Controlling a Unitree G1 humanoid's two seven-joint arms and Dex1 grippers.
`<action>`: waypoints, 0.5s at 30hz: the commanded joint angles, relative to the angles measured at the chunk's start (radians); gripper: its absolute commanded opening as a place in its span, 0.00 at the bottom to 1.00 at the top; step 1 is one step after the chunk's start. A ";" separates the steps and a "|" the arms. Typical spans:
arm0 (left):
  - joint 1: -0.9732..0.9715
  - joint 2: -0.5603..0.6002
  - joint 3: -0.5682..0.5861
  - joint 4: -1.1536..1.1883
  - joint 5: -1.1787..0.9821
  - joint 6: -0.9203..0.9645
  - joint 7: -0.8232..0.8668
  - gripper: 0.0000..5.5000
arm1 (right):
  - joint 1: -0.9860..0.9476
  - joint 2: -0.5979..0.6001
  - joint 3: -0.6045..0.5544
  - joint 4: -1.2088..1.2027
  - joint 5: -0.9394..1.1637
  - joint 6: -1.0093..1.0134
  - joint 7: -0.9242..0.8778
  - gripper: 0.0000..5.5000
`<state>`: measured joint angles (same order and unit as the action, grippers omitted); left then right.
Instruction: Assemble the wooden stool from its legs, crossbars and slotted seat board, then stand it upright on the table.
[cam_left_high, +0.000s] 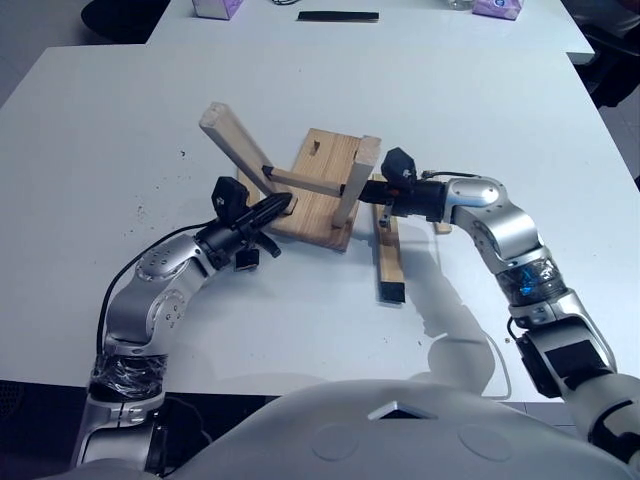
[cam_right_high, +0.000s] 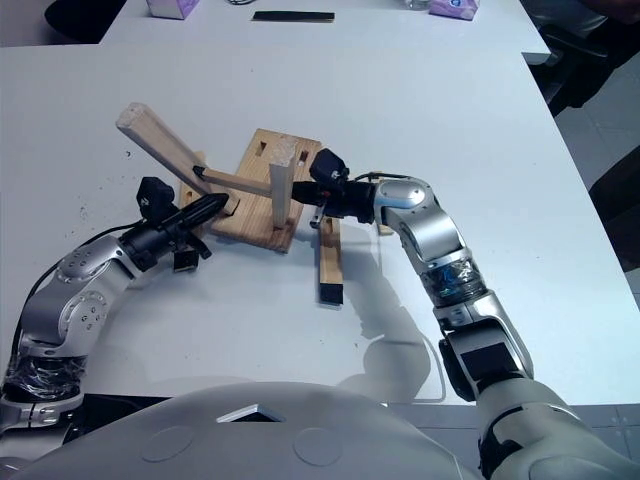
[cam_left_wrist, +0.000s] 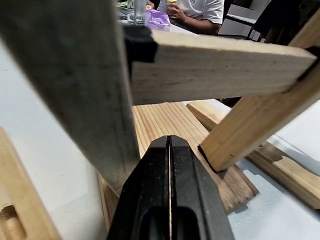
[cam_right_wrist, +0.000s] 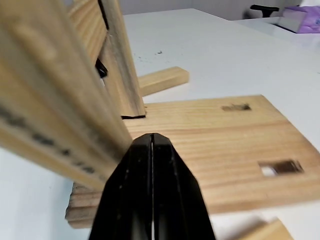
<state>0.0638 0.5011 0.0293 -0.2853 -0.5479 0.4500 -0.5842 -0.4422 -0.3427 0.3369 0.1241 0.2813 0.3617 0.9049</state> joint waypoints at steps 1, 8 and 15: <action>-0.048 -0.013 0.015 0.079 0.052 -0.024 0.020 0.00 | -0.010 0.069 0.038 -0.033 0.015 0.045 0.016 0.00; -0.157 -0.034 0.014 0.218 0.119 -0.079 0.020 0.00 | 0.038 0.119 0.070 -0.124 0.028 0.119 -0.002 0.00; -0.242 -0.043 0.006 0.322 0.166 -0.123 -0.017 0.00 | 0.045 0.177 0.082 -0.219 0.073 0.201 -0.027 0.00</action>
<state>-0.1193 0.4636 0.0421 -0.0144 -0.4078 0.3367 -0.5967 -0.3931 -0.2050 0.4073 -0.0487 0.3131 0.5294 0.8754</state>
